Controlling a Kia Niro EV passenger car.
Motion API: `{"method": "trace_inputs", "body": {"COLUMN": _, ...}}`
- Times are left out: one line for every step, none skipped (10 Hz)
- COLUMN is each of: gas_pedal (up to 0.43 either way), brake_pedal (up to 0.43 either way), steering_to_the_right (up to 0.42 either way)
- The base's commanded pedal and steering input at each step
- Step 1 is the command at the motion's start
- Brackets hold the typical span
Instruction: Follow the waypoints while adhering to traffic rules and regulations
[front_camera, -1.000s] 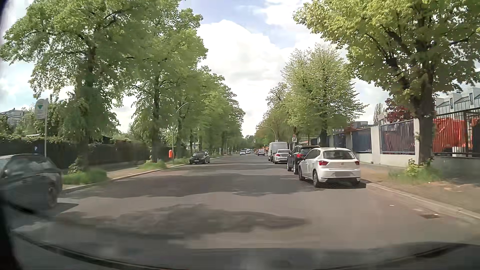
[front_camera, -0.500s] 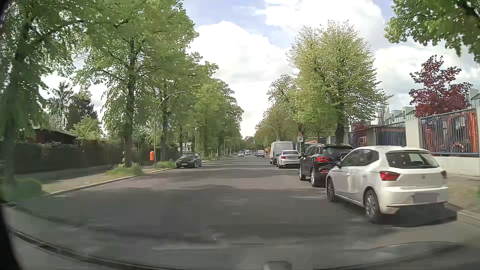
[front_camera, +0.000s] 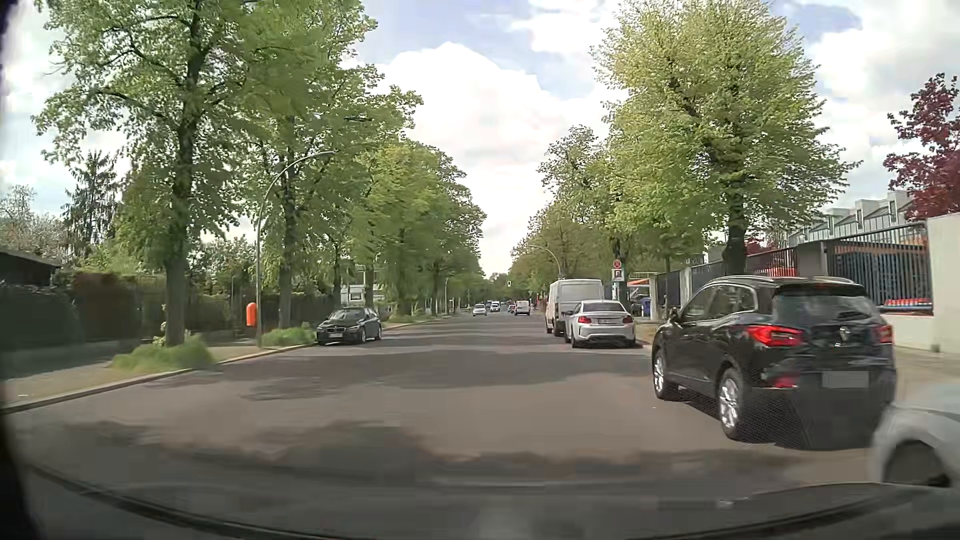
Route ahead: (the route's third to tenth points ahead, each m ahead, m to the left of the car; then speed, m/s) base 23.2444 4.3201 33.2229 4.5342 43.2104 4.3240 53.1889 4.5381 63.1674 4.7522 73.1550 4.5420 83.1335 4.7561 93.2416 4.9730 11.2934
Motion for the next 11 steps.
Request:
{"method": "trace_inputs", "body": {"gas_pedal": 0.0, "brake_pedal": 0.024, "steering_to_the_right": -0.006}}
{"method": "trace_inputs", "body": {"gas_pedal": 0.0, "brake_pedal": 0.024, "steering_to_the_right": -0.006}}
{"method": "trace_inputs", "body": {"gas_pedal": 0.0, "brake_pedal": 0.024, "steering_to_the_right": -0.006}}
{"method": "trace_inputs", "body": {"gas_pedal": 0.0, "brake_pedal": 0.018, "steering_to_the_right": -0.006}}
{"method": "trace_inputs", "body": {"gas_pedal": 0.0, "brake_pedal": 0.018, "steering_to_the_right": -0.006}}
{"method": "trace_inputs", "body": {"gas_pedal": 0.0, "brake_pedal": 0.024, "steering_to_the_right": -0.006}}
{"method": "trace_inputs", "body": {"gas_pedal": 0.118, "brake_pedal": 0.024, "steering_to_the_right": -0.006}}
{"method": "trace_inputs", "body": {"gas_pedal": 0.177, "brake_pedal": 0.024, "steering_to_the_right": -0.006}}
{"method": "trace_inputs", "body": {"gas_pedal": 0.228, "brake_pedal": 0.024, "steering_to_the_right": -0.006}}
{"method": "trace_inputs", "body": {"gas_pedal": 0.24, "brake_pedal": 0.024, "steering_to_the_right": -0.005}}
{"method": "trace_inputs", "body": {"gas_pedal": 0.24, "brake_pedal": 0.024, "steering_to_the_right": -0.004}}
